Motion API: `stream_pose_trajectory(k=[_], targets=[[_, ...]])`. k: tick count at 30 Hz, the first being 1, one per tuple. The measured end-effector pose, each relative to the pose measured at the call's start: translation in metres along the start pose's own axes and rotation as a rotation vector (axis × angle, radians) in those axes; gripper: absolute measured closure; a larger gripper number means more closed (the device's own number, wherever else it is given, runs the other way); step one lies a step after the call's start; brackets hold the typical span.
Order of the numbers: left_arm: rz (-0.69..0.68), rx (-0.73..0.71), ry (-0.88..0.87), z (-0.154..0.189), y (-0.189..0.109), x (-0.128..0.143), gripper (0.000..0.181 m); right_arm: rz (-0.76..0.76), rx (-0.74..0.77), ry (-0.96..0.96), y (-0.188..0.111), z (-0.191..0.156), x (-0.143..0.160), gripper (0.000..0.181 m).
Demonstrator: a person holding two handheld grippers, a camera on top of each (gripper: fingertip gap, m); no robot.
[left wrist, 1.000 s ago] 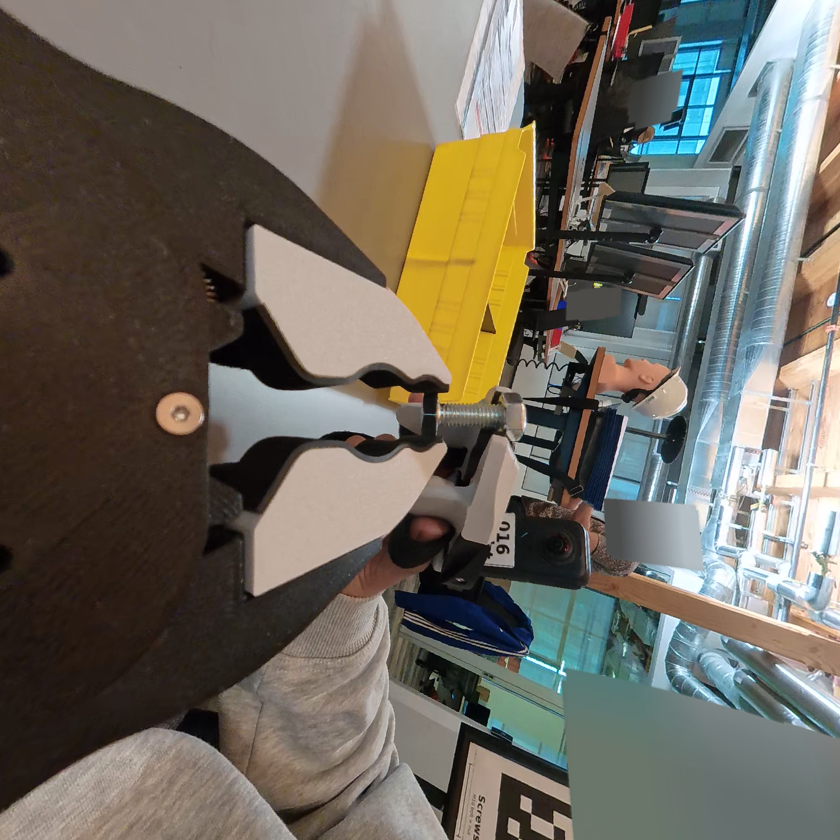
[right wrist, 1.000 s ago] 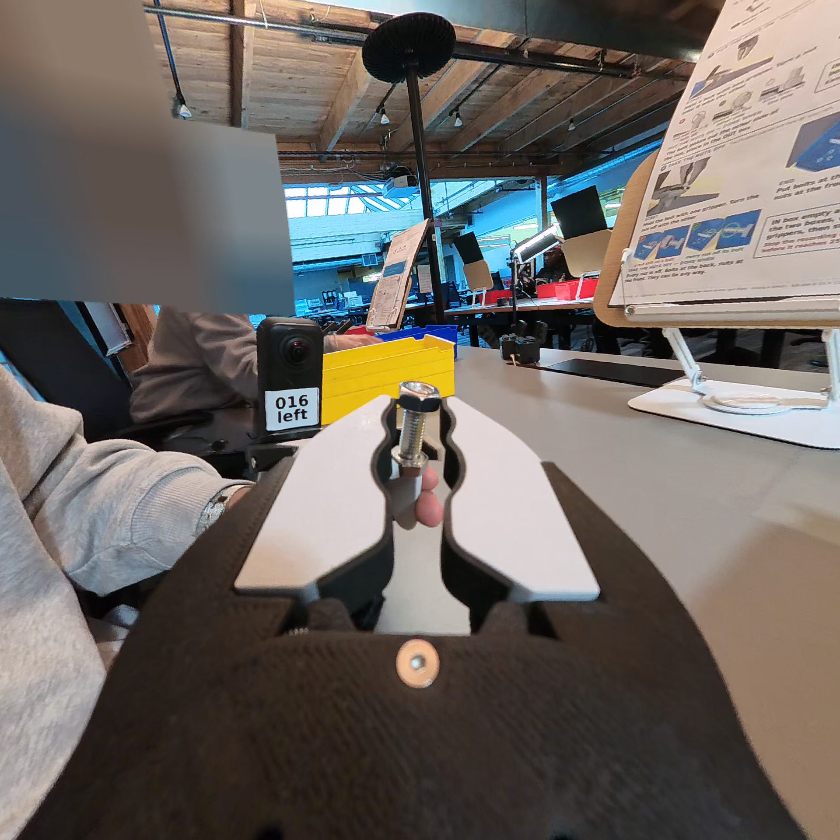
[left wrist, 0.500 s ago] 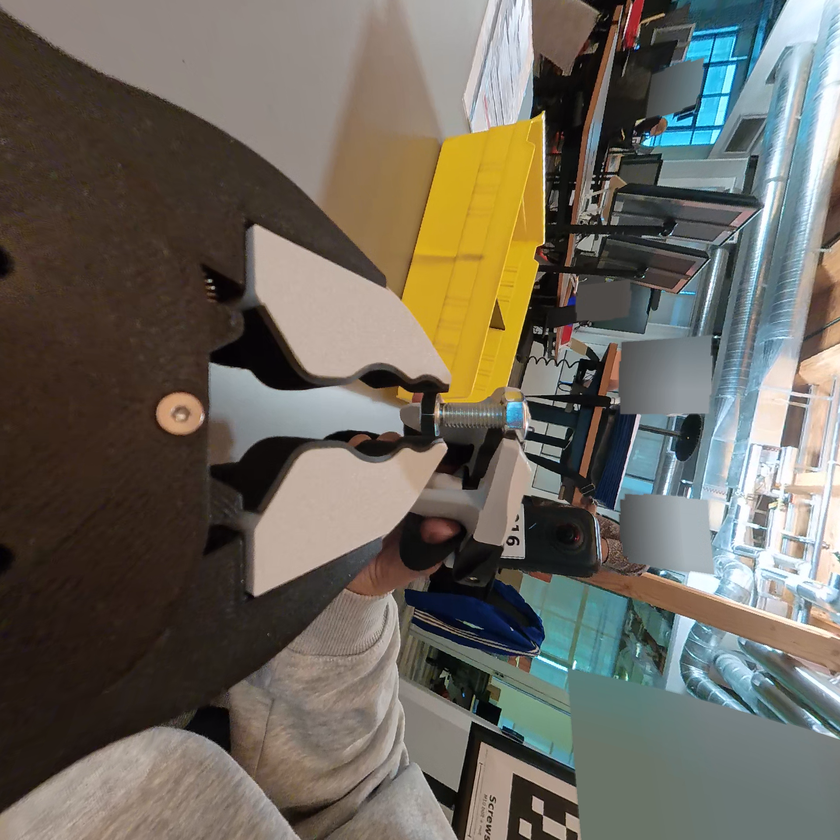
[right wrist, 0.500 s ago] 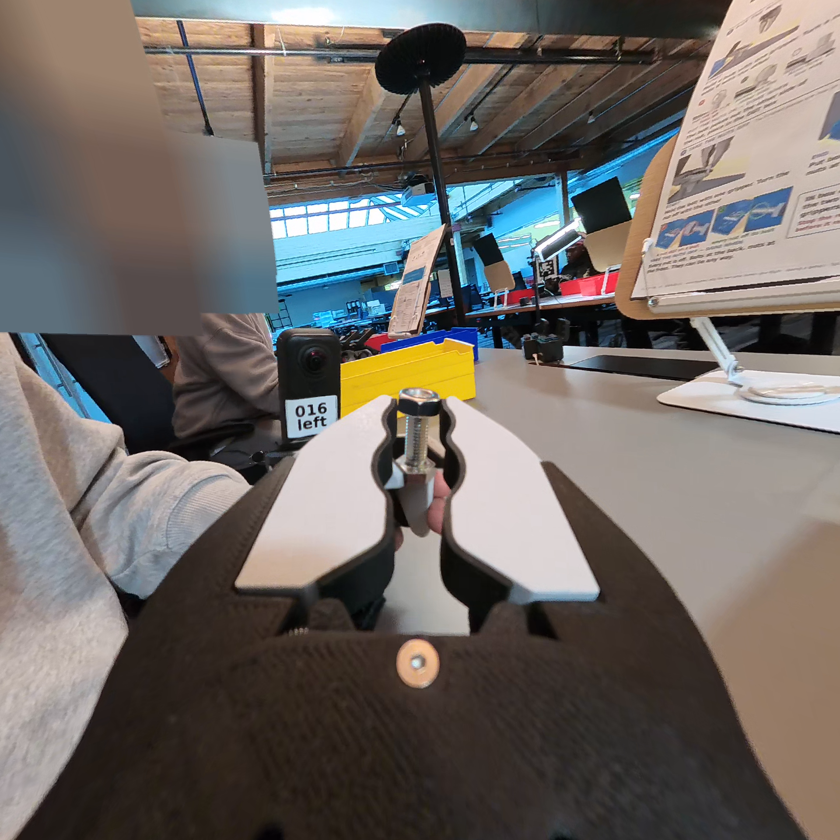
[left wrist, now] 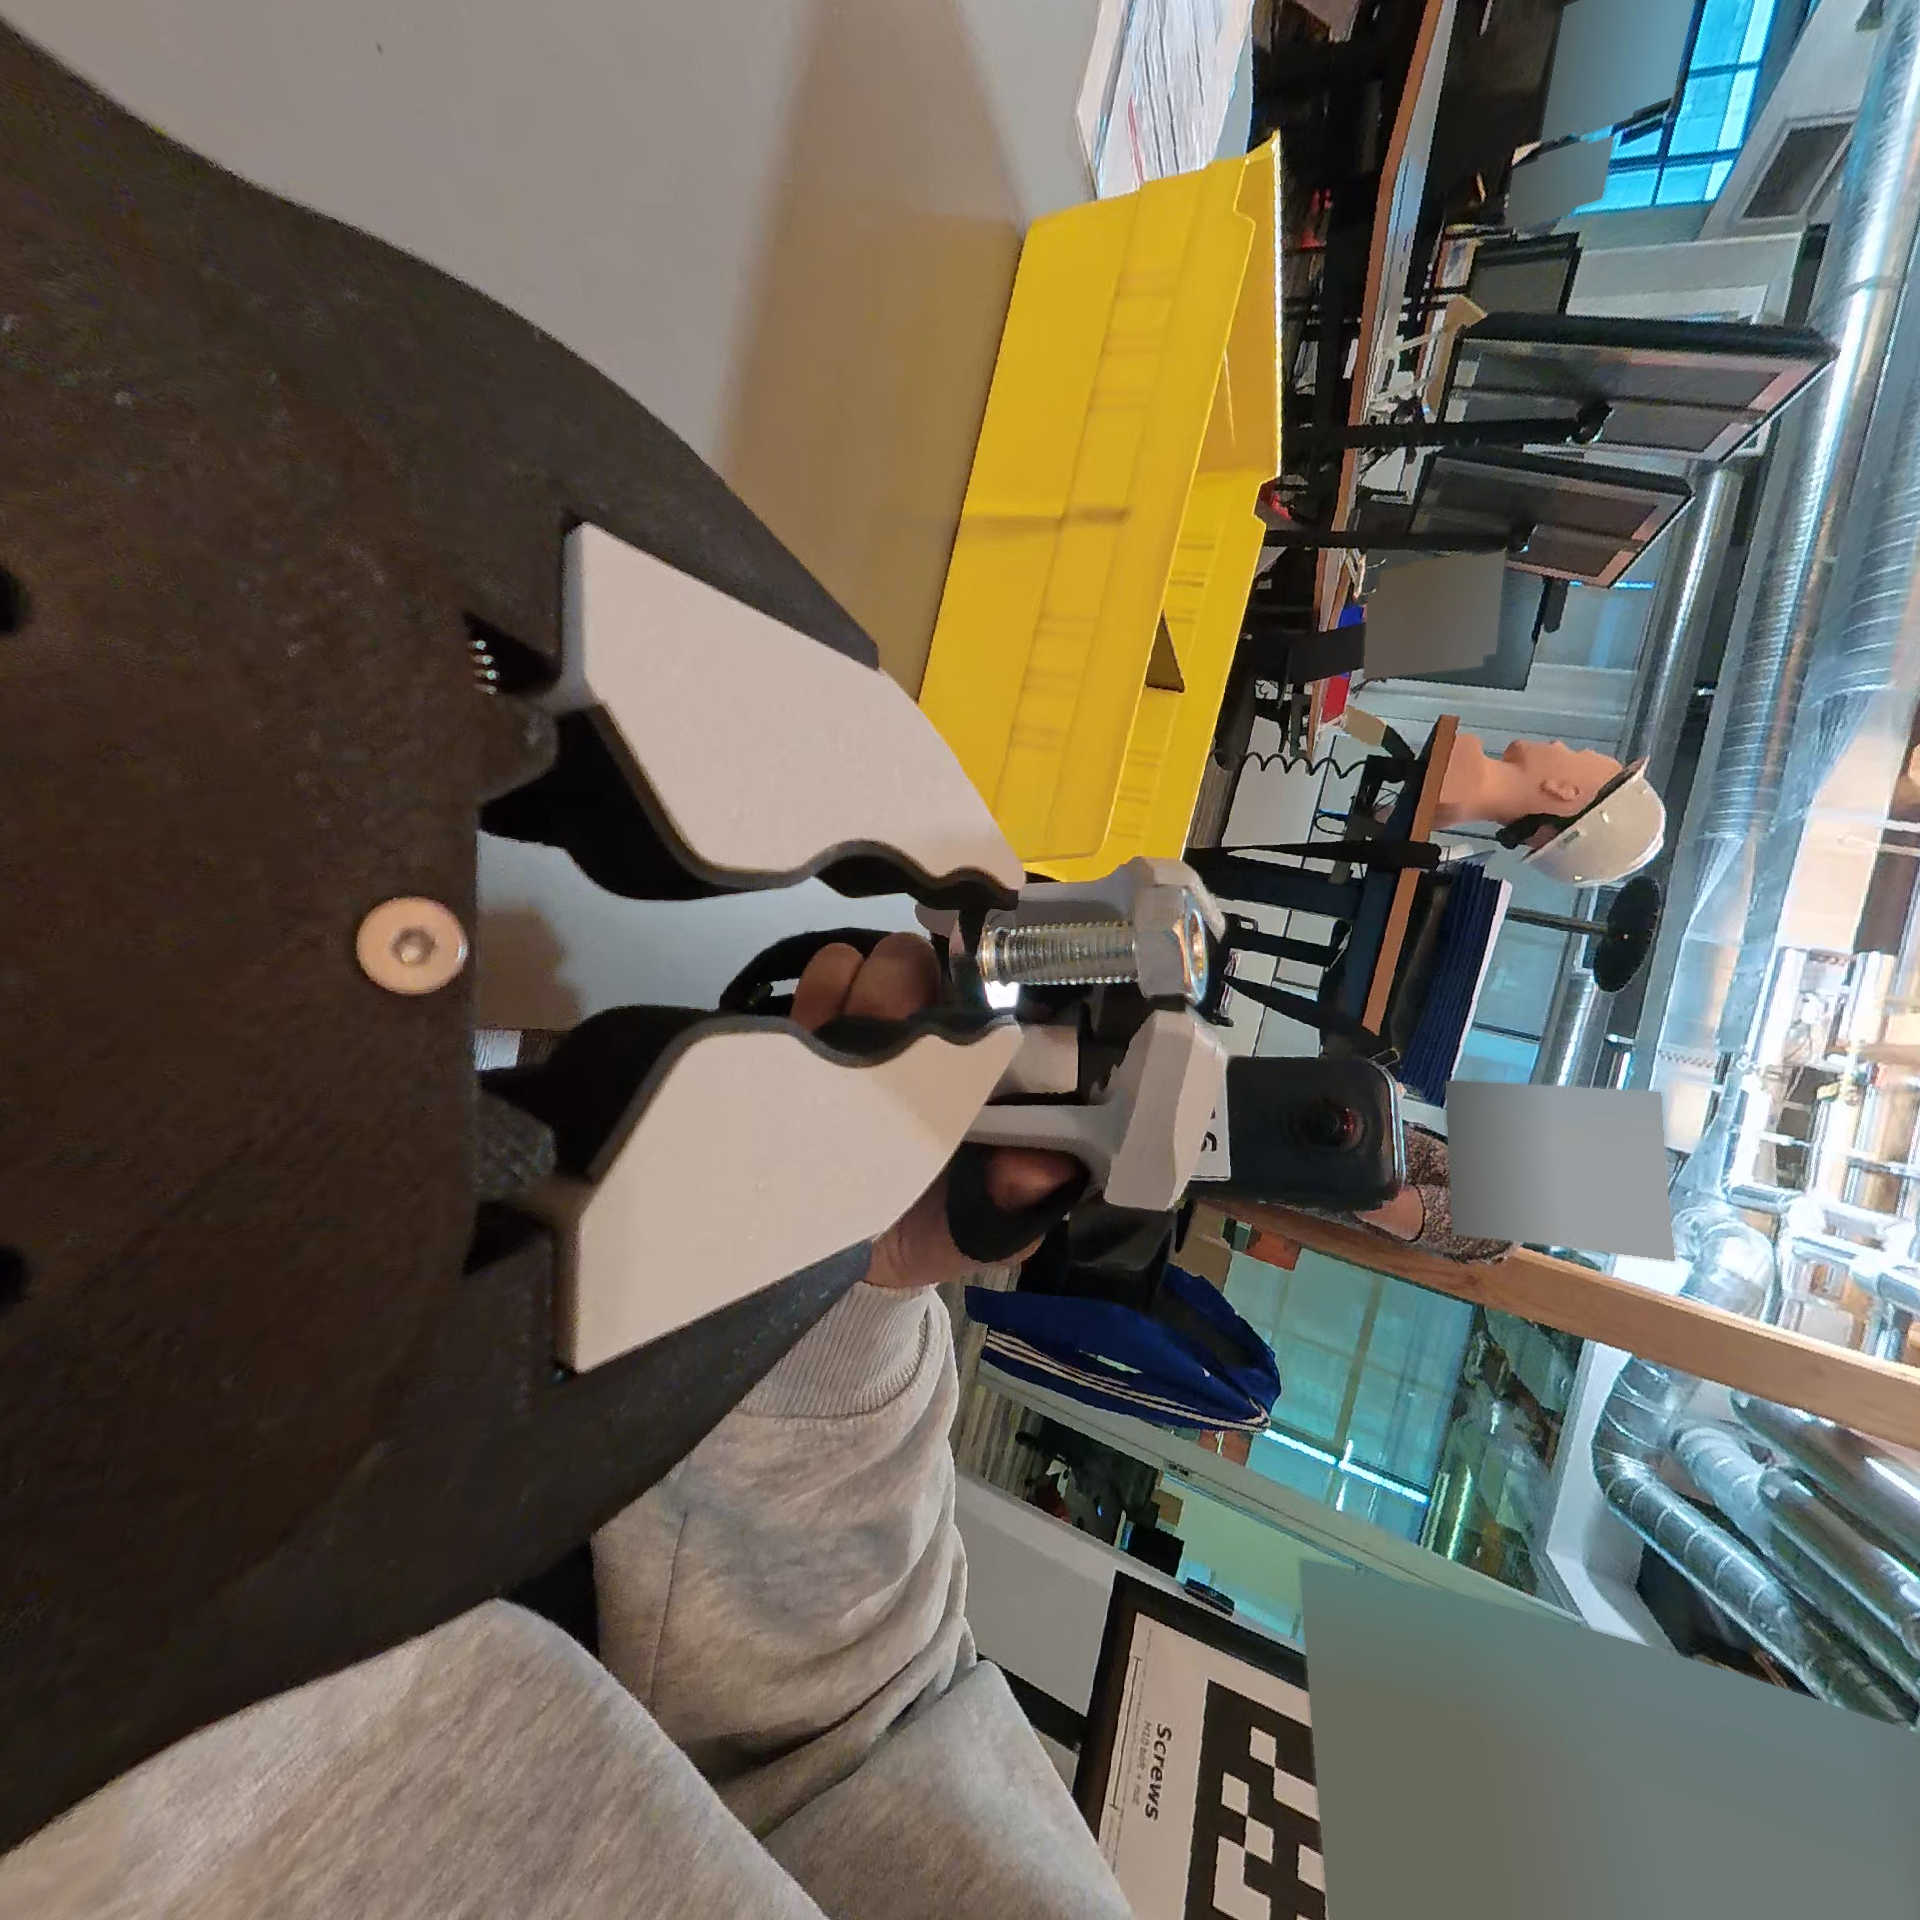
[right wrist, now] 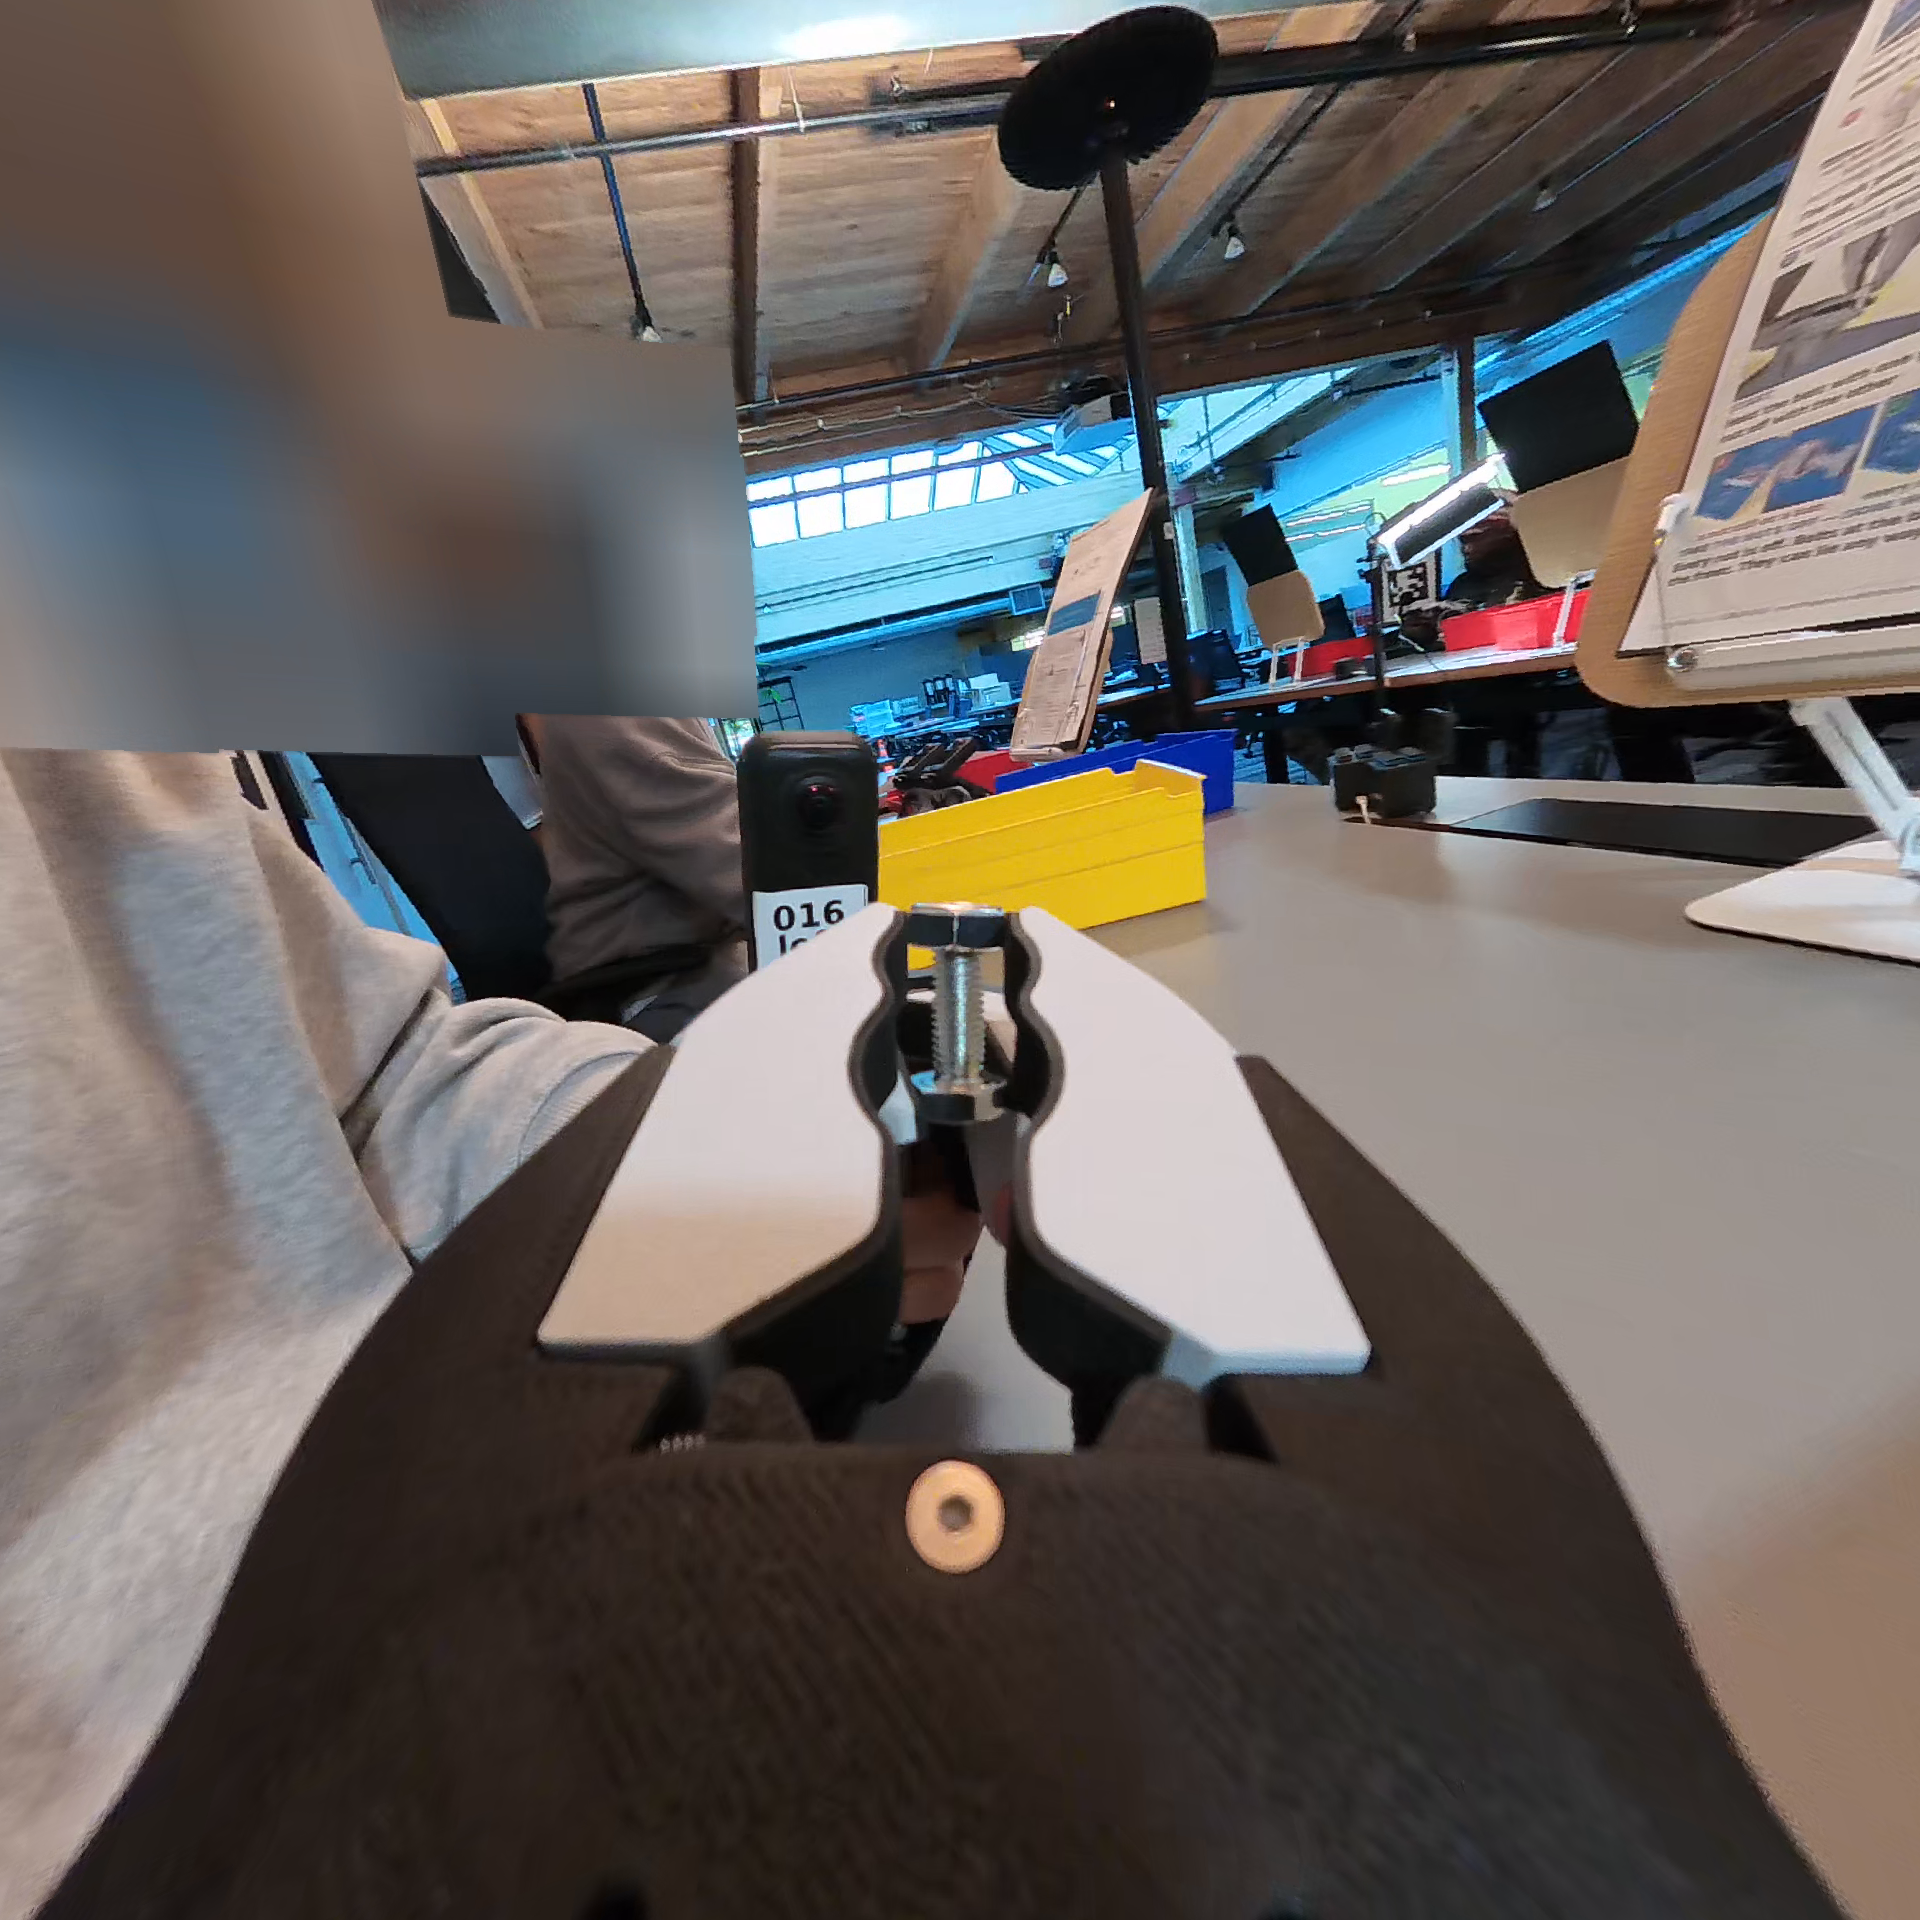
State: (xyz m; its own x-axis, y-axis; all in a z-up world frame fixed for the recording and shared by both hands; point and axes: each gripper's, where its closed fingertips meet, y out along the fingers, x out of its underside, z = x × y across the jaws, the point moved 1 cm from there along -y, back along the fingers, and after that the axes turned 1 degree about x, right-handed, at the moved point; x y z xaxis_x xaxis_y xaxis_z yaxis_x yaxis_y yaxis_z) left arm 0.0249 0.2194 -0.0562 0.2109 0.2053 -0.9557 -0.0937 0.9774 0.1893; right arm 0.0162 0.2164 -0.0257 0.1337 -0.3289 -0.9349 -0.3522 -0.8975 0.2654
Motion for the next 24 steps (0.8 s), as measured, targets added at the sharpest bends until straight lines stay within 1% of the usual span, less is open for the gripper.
stream_pose_trajectory(k=[7,11,15,24], targets=[[0.017,-0.033,0.016,-0.005,-0.002,-0.003,0.163,0.009,0.048,-0.019,-0.001,0.006,-0.001,0.159],[-0.001,-0.064,0.027,-0.009,-0.002,-0.001,0.163,0.009,0.051,-0.024,-0.001,0.005,-0.002,0.159],[-0.004,-0.065,0.041,-0.009,-0.002,-0.001,0.163,-0.004,0.07,-0.035,-0.001,0.008,0.0,0.163],[-0.012,-0.085,0.045,-0.012,-0.003,0.0,0.163,0.018,0.113,-0.025,-0.007,0.016,-0.004,0.167]])
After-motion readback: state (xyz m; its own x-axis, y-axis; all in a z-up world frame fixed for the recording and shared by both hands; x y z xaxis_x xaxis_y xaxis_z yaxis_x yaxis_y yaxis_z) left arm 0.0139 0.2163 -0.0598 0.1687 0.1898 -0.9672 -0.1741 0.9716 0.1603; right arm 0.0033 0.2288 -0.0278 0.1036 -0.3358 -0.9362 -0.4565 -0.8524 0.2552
